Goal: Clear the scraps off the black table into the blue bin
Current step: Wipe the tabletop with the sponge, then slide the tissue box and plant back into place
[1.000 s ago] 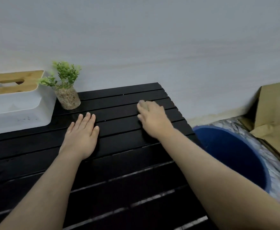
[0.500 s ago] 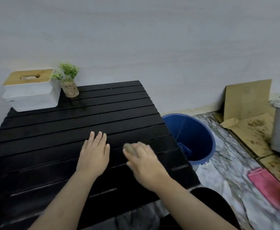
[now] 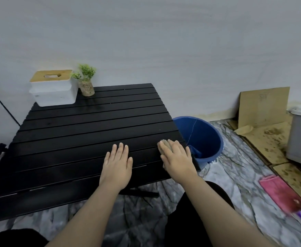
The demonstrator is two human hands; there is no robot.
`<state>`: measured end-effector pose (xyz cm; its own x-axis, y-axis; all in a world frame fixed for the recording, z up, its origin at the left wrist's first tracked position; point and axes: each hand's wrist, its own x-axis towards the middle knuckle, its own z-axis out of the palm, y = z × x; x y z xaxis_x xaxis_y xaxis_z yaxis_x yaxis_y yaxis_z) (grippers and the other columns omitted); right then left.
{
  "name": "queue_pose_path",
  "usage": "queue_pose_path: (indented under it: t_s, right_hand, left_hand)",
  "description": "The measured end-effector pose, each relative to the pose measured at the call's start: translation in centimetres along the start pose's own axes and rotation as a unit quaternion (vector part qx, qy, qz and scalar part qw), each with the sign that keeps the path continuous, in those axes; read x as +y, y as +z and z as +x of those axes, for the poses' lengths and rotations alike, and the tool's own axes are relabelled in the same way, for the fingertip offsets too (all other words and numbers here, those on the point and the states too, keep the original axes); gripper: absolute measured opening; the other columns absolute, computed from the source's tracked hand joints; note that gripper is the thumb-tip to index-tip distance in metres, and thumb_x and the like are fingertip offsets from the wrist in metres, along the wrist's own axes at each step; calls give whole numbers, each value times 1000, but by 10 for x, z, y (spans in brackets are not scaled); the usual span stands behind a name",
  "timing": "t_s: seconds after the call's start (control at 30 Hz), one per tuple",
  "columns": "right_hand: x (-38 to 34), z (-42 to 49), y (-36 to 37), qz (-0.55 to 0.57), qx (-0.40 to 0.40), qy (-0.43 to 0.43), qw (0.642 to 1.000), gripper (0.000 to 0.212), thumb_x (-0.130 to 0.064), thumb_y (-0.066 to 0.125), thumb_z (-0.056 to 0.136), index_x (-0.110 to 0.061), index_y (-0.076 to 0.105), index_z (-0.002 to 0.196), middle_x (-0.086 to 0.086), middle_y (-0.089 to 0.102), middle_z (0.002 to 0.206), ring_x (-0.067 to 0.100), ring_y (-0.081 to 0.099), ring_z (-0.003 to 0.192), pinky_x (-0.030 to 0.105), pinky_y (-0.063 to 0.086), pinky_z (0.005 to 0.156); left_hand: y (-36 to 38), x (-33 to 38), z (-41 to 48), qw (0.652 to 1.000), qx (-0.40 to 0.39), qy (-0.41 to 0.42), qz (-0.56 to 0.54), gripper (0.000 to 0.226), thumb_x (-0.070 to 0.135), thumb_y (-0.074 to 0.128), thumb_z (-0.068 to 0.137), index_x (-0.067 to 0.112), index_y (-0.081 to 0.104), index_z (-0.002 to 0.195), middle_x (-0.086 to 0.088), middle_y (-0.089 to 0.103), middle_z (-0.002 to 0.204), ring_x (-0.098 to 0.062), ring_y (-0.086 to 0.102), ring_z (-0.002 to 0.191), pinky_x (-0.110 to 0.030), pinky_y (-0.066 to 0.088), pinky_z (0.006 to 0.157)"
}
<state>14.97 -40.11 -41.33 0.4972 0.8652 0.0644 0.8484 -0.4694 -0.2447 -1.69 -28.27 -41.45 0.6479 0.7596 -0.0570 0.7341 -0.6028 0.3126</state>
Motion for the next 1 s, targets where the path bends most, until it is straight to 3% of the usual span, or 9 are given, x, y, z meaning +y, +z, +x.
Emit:
queue_pose_path:
  t_s: [0.13, 0.2, 0.27, 0.33, 0.47, 0.67, 0.77, 0.87, 1.0]
  right_hand:
    - [-9, 2, -6, 46, -40, 13, 998, 45, -41, 29, 99, -36, 23, 143, -4, 6, 158, 22, -7, 144, 53, -4, 114]
    - [-11, 5, -16, 96, -26, 23, 995, 40, -40, 31, 99, -34, 36, 139, -5, 6, 158, 20, -11, 144, 53, -8, 113]
    - [-18, 14, -25, 176, 36, 17, 984, 33, -31, 38, 99, -28, 53, 127, -4, 15, 157, 19, -7, 145, 51, -6, 115]
    - [-35, 28, -34, 263, 60, 3, 963, 27, -27, 45, 96, -29, 59, 119, -6, 26, 153, 15, 8, 144, 50, 9, 117]
    - [-84, 86, -32, 362, 27, -39, 931, 30, -22, 47, 96, -26, 55, 124, -8, 43, 141, 2, 35, 127, 29, 27, 111]
    - [-160, 209, 8, 498, -63, -19, 865, 42, -33, 47, 95, -36, 40, 137, -14, 39, 143, 1, 36, 125, 23, 29, 103]
    - [-190, 268, 35, 531, -51, -14, 845, 51, -36, 50, 93, -36, 32, 140, -13, 34, 148, 3, 31, 133, 25, 27, 107]
    - [-214, 317, 55, 561, -47, -4, 827, 59, -41, 53, 91, -39, 24, 143, -14, 28, 151, 7, 25, 137, 36, 25, 114]
    - [-234, 369, 74, 567, -28, -16, 823, 70, -45, 55, 89, -34, 16, 146, -11, 21, 154, 11, 21, 140, 39, 24, 115]
  left_hand:
    - [-2, 0, 0, 1000, -1, -4, -12, 54, 37, 14, 99, 17, 3, 148, 2, -3, 159, -15, -10, 146, -35, -4, 120]
    - [-3, 0, 1, 1000, 0, -4, -19, 54, 37, 17, 98, 19, 8, 148, 2, 1, 159, -15, -6, 146, -35, -1, 120]
    - [-9, -3, 5, 999, 9, -4, -41, 52, 38, 24, 97, 22, 17, 147, 4, 11, 158, -15, 2, 146, -35, 5, 119]
    - [-21, -12, 13, 997, 42, -5, -62, 50, 39, 30, 96, 26, 25, 144, 6, 22, 155, -15, 11, 145, -36, 12, 117]
    - [-62, -56, 53, 983, 132, -40, -120, 50, 40, 34, 95, 29, 25, 143, 6, 26, 153, -15, 10, 145, -39, 15, 117]
    - [-154, -146, 160, 951, 273, -50, -133, 50, 32, 42, 93, 19, 32, 140, -6, 36, 144, -21, 30, 135, -37, 27, 110]
    - [-176, -187, 213, 956, 277, -35, -87, 50, 36, 33, 94, 16, 33, 140, -6, 30, 150, -20, 19, 141, -38, 19, 114]
    - [-175, -216, 254, 967, 248, -52, -2, 52, 37, 22, 96, 20, 20, 145, -2, 13, 157, -21, 1, 146, -42, 5, 117]
    - [-149, -240, 285, 976, 204, -77, -4, 55, 40, 7, 96, 20, 2, 147, 1, -1, 159, -14, -12, 145, -41, -3, 119]
